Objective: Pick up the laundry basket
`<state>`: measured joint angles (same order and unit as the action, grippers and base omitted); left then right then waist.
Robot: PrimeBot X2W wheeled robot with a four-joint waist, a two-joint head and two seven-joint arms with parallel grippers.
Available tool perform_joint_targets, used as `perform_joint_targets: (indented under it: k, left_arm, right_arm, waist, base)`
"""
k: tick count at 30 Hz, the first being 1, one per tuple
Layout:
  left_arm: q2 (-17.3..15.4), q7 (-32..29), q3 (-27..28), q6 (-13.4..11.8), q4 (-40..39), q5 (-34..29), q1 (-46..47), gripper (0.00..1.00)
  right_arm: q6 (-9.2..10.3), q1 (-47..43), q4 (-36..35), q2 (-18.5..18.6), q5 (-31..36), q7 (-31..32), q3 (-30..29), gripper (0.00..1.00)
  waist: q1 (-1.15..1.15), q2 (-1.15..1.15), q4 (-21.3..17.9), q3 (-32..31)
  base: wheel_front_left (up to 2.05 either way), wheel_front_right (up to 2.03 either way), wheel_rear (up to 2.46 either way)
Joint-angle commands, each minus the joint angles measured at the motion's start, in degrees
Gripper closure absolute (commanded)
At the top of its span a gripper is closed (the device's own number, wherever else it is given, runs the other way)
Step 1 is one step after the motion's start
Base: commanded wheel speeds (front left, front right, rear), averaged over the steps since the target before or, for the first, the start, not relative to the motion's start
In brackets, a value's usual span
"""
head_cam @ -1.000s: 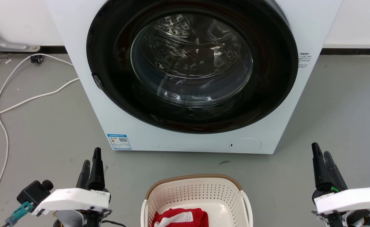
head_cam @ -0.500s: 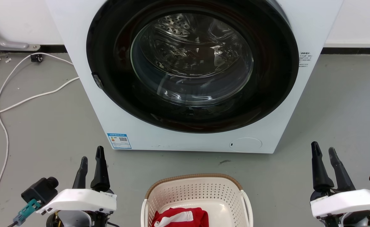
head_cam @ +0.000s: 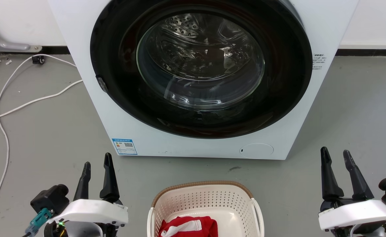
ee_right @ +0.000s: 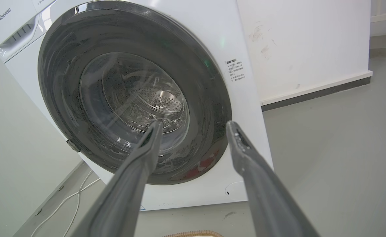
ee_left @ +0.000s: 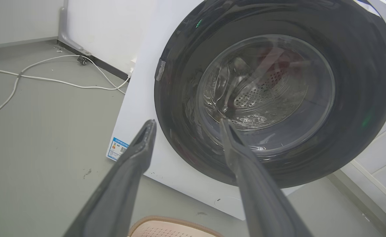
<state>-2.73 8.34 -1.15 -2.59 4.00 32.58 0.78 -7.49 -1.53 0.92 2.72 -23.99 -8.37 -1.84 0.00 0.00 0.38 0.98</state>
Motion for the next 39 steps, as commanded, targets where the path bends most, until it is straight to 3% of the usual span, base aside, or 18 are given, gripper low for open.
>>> perform_joint_targets:
  k: [1,39]
  left_arm:
    - [-0.2,0.5,0.0,-0.2,-0.8,-1.1,-0.1,0.0]
    - [-0.2,5.3,-2.1,-3.0,-1.6,-20.8,-1.6,0.0]
  right_arm:
    - [0.0,-0.4,-0.9,0.2,1.4,-0.4,0.1,0.0]
    - [0.01,-2.9,-4.2,0.2,22.6,-5.4,1.3,0.0]
  waist:
    - [0.0,0.0,0.0,0.0]
    - [0.0,0.0,0.2,0.1]
  base:
    - [0.0,0.0,0.0]
    - [0.0,0.0,0.0]
